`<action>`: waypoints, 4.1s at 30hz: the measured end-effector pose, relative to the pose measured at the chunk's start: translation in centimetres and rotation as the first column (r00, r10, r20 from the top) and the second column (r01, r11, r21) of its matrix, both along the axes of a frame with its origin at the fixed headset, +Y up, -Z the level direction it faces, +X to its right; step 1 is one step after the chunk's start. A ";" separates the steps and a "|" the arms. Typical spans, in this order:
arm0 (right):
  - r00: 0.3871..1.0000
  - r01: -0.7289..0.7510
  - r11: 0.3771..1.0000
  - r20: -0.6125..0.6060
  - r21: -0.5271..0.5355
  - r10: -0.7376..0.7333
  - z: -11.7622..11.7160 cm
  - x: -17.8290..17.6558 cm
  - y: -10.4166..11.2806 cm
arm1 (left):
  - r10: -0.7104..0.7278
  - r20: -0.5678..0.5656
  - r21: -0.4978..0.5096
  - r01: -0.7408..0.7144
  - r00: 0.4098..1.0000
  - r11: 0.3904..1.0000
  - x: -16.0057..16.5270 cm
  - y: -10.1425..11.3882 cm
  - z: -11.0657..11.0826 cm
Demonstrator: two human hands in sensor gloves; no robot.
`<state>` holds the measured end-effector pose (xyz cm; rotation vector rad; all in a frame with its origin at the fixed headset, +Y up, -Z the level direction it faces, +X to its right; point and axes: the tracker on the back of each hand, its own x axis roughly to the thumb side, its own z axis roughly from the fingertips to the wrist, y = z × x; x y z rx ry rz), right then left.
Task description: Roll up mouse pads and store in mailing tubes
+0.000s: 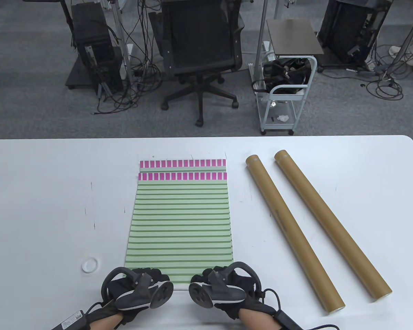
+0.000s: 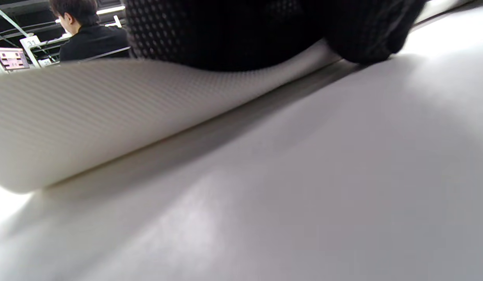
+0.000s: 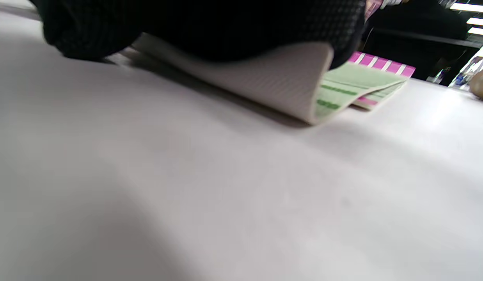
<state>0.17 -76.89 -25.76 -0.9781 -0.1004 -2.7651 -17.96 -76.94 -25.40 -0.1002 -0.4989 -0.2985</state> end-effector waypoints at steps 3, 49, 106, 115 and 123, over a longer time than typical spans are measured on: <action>1.000 -0.008 0.998 -0.020 0.055 0.009 0.4 0.1 0.2 | -0.002 -0.005 0.001 0.002 1.000 1.000 0.0 0.0 0.1; 0.999 -0.029 1.000 -0.033 0.003 0.029 1.0 -0.3 0.6 | -0.017 -0.153 -0.111 0.000 0.988 0.994 0.2 -0.4 -0.4; 0.999 -0.032 0.998 -0.012 0.049 0.033 0.7 -0.2 1.0 | -0.083 0.075 0.175 0.069 0.994 0.982 0.6 -0.9 1.7; 1.000 0.017 1.000 -0.007 0.019 -0.017 0.7 0.4 0.7 | -0.082 0.078 0.134 0.071 0.994 0.988 0.7 -1.4 1.4; 0.999 0.025 0.995 -0.031 -0.095 -0.028 0.9 0.2 1.3 | -0.061 0.108 0.001 0.061 0.992 0.998 0.0 -1.3 0.5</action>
